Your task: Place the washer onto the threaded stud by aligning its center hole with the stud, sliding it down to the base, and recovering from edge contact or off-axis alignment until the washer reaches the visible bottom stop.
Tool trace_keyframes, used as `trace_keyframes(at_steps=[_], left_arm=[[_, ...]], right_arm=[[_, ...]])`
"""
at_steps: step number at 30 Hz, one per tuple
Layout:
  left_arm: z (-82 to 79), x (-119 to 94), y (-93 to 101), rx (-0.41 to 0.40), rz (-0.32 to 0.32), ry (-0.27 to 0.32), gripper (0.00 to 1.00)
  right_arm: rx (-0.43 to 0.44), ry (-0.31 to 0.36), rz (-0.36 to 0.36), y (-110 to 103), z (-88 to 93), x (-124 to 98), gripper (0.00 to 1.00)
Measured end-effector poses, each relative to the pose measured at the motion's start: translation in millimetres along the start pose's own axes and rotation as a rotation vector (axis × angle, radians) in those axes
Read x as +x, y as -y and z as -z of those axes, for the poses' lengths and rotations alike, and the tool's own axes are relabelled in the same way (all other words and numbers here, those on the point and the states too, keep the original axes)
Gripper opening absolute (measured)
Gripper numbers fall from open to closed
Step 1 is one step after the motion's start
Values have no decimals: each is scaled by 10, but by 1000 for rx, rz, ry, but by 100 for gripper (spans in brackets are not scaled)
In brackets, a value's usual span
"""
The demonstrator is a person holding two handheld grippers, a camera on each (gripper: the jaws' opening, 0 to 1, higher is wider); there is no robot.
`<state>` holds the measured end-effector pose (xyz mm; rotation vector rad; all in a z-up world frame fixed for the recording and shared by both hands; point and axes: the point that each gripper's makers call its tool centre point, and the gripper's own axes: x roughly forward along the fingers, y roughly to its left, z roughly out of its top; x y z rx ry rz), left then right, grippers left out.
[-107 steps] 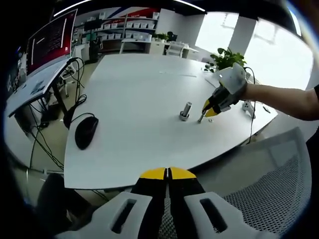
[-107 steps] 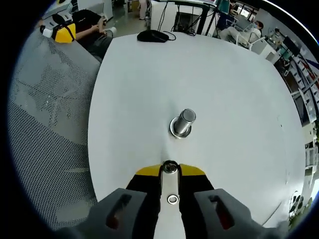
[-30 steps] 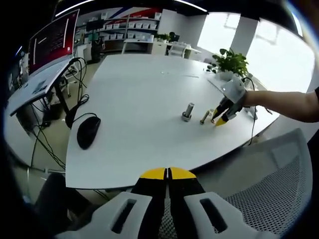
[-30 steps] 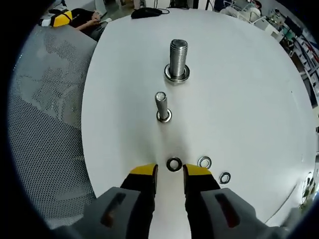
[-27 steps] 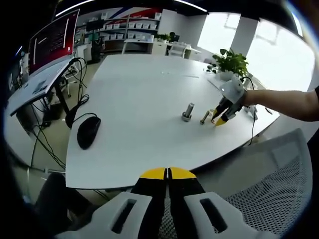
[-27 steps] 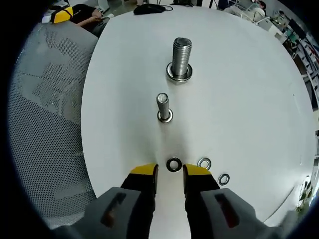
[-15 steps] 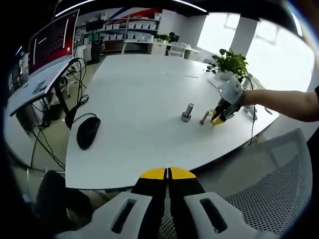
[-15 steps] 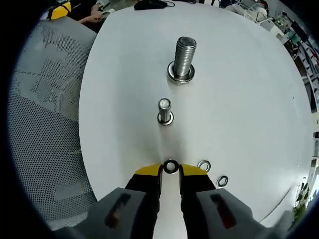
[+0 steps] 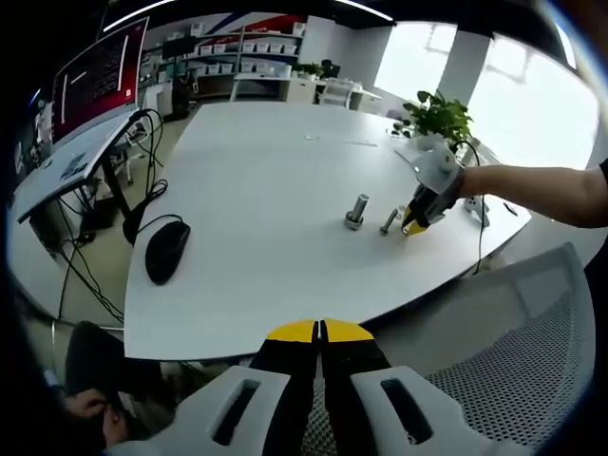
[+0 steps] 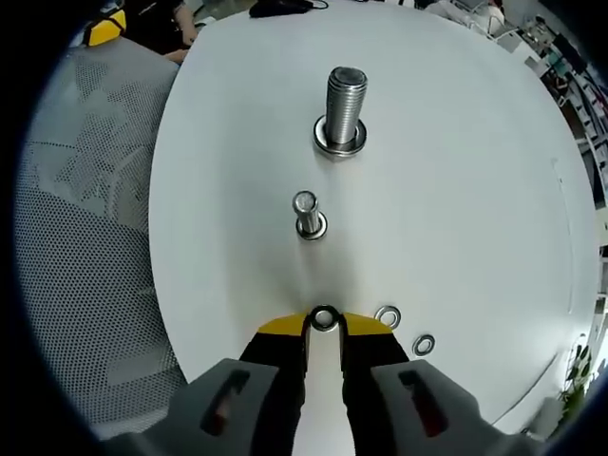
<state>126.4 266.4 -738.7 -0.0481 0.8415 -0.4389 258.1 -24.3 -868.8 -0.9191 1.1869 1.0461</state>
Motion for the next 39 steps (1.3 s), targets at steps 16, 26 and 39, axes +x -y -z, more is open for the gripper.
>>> trace_keyframes(at_steps=[16,26,39], left_arm=[[-1,-1,-9,-1,-4,1,0],[13,4,-7,4,-4,-10,0],[-6,2,6,5,2,1,0]], right_arm=[[14,-6,12,-36,1,4,15],[61,20,46,-34,4,-2,14],[119,111,48,7,-25,-309,14]])
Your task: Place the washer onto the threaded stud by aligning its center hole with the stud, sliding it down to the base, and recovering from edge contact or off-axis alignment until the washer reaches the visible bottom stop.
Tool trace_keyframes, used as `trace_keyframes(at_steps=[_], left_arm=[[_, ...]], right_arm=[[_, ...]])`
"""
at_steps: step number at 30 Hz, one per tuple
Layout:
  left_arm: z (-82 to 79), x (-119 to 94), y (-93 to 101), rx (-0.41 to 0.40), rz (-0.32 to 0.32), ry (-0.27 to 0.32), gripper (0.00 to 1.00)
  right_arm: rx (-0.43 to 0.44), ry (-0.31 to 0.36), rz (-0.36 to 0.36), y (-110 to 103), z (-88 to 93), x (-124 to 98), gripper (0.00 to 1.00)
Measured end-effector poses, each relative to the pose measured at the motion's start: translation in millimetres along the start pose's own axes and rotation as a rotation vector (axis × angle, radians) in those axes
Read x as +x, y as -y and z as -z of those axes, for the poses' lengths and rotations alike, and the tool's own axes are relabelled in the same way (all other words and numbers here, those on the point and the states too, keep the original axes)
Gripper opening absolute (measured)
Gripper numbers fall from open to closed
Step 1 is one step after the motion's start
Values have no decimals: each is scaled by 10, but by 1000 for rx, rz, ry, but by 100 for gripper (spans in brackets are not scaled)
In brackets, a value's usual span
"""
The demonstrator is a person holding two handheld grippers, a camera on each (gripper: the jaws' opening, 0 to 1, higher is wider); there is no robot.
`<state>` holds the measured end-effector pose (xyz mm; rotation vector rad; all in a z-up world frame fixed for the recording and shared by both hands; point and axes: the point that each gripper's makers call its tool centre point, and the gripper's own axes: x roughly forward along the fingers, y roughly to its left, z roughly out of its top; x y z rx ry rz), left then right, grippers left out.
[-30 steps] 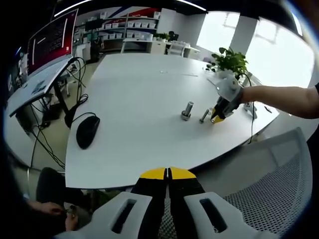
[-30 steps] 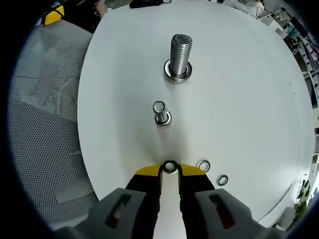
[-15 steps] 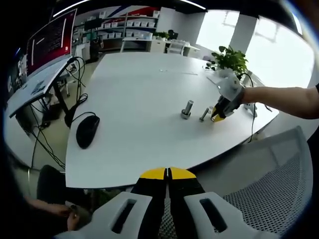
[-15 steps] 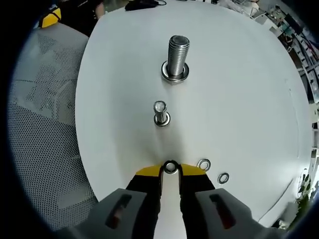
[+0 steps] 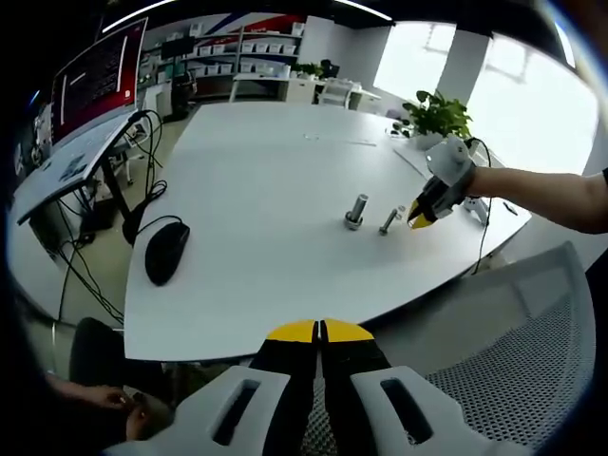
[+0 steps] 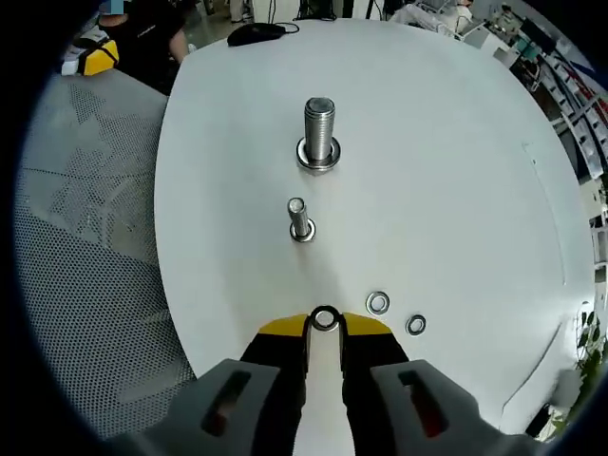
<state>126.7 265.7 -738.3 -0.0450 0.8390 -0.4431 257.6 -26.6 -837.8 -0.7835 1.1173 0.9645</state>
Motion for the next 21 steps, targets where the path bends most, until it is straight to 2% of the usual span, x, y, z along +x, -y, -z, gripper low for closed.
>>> trace_keyframes(at_steps=[6,14,18,21], left_arm=[[-1,-1,0,0,1,2,0],[-8,-5,-2,-2,0,7,0],[-12,-7,-5,-4,-2,9,0],[-14,-7,-7,-5,-3,10,0]], right_arm=[[5,60,4,27,-175,-247,14],[-45,122,15,-27,-478,-489,14],[-76,143,4,-91,-635,-511,14],[-99,134,-2,-124,-686,-461,14]])
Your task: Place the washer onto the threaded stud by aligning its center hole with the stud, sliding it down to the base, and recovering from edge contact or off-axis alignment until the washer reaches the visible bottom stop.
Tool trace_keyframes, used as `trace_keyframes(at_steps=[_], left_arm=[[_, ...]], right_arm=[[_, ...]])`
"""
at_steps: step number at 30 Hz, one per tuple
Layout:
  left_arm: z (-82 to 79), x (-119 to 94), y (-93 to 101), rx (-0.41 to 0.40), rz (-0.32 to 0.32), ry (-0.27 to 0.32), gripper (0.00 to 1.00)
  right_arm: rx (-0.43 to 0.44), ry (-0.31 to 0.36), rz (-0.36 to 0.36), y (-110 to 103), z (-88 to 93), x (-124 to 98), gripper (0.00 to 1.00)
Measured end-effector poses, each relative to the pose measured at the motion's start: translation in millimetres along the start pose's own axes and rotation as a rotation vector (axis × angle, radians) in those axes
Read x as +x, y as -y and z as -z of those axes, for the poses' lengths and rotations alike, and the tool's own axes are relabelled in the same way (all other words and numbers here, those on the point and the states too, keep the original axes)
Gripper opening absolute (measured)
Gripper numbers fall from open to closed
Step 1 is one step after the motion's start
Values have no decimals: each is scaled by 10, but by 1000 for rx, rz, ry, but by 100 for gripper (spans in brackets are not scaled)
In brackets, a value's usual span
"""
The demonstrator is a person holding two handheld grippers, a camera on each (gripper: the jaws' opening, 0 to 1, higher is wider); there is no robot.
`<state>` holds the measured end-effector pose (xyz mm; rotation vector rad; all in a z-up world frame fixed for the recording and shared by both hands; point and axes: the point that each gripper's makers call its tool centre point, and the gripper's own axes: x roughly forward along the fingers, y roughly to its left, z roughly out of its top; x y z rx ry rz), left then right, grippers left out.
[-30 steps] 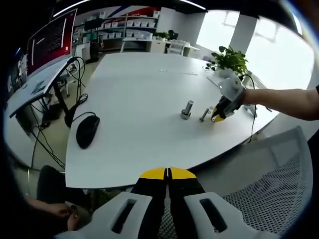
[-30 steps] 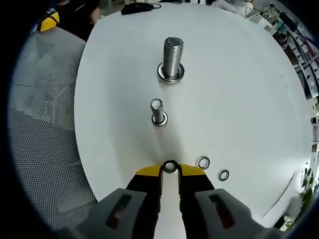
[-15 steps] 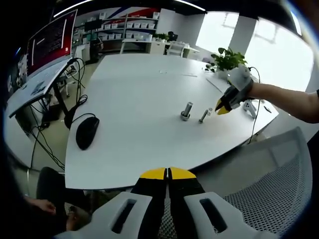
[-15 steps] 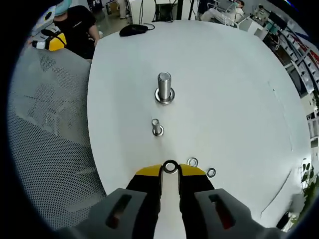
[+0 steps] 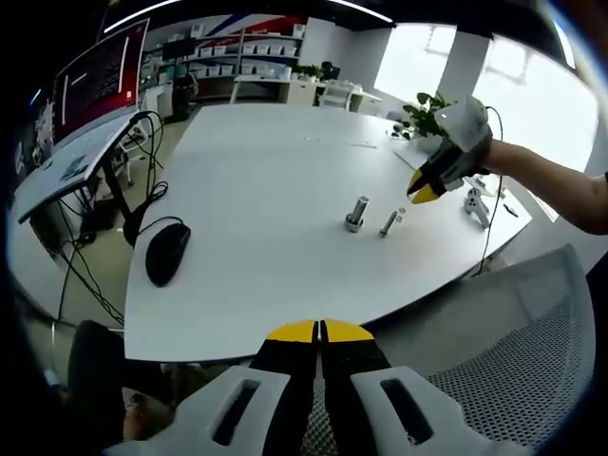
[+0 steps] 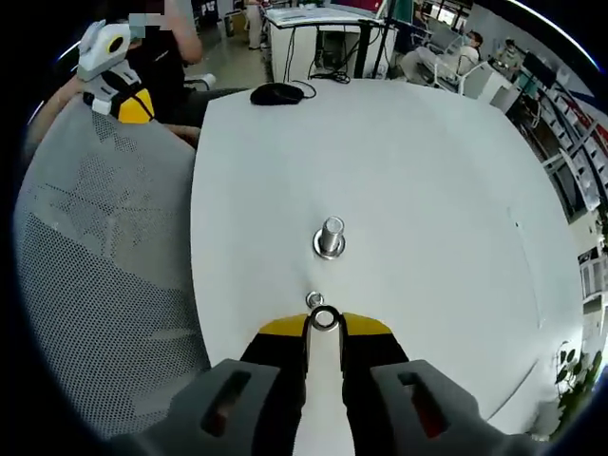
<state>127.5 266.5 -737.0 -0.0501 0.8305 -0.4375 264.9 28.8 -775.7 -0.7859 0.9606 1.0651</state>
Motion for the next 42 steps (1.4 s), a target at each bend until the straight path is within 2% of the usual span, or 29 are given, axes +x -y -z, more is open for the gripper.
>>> trace_keyframes(at_steps=[12,26,42], left_arm=[[13,6,-18,0,-10,-10,0],[17,9,-18,-2,-9,-13,0],[19,9,-11,-3,-6,-14,0]], right_arm=[[-26,-37,-24,-53,28,294,14],[-25,-50,-24,-11,56,395,14],[-44,-93,-37,-49,169,689,14]])
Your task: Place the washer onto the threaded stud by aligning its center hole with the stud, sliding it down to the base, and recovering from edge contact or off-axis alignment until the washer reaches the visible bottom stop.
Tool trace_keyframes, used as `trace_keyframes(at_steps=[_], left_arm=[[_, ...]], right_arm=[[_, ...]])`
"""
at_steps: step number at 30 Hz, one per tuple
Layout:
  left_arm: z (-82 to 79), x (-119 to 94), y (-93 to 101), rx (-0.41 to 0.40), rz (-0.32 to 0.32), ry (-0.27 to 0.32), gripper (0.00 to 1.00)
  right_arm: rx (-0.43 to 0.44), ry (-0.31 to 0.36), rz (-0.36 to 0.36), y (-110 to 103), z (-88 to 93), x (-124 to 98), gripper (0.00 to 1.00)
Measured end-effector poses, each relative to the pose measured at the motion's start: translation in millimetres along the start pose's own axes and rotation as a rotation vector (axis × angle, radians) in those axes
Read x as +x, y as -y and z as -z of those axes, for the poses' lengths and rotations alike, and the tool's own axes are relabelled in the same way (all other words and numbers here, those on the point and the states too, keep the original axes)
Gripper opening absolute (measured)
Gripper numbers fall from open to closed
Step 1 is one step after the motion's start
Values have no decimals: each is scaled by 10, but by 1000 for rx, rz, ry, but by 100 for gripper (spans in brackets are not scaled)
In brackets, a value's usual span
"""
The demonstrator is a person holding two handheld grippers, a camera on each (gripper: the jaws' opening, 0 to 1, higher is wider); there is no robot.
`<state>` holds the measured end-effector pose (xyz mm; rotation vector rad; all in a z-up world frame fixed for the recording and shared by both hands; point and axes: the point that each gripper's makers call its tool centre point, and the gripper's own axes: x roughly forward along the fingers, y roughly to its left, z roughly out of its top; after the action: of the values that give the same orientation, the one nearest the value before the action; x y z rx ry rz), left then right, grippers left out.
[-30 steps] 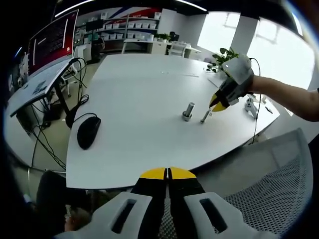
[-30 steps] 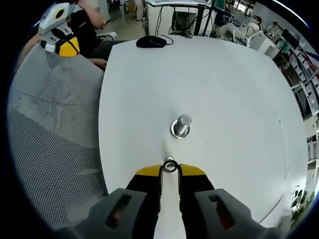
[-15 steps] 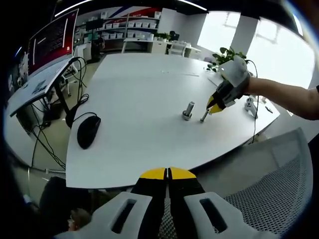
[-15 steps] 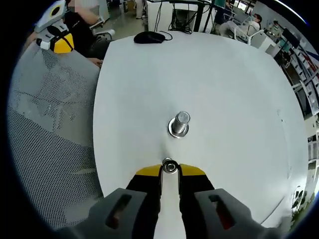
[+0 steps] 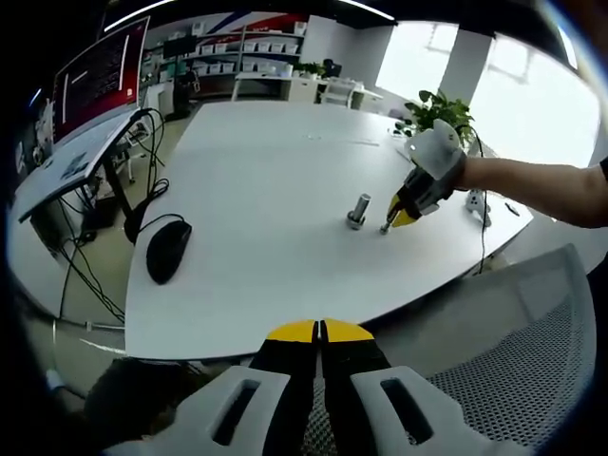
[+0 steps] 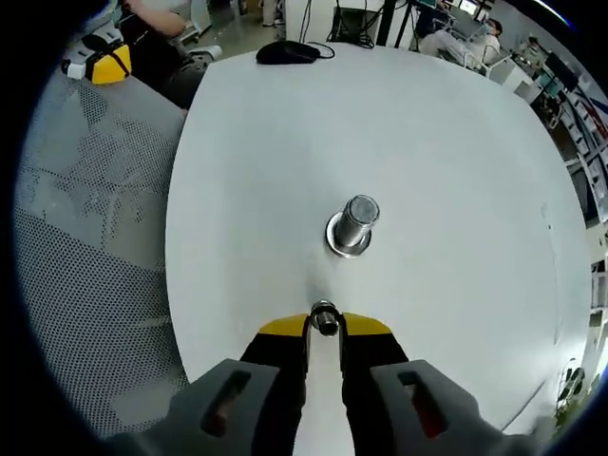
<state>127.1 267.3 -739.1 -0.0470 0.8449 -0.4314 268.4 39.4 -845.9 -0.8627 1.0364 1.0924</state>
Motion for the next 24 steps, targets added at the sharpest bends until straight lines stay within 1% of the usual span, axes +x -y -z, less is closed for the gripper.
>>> trace_keyframes(at_steps=[6,10,13,14,18,24], left_arm=[[3,2,-5,-1,-1,-2,0],[2,1,-6,-1,-1,-1,0],[3,1,-1,0,2,-1,0],[7,2,2,2,4,-4,0],[4,6,5,3,6,-3,0],[-4,4,4,1,4,2,0]], right_arm=[[13,-12,6,-4,15,79,14],[6,-15,7,-6,17,119,14],[-11,-9,-10,-34,12,138,15],[-12,-12,-12,-39,17,141,15],[5,7,-12,-43,7,151,26],[41,44,-18,-93,52,87,31]])
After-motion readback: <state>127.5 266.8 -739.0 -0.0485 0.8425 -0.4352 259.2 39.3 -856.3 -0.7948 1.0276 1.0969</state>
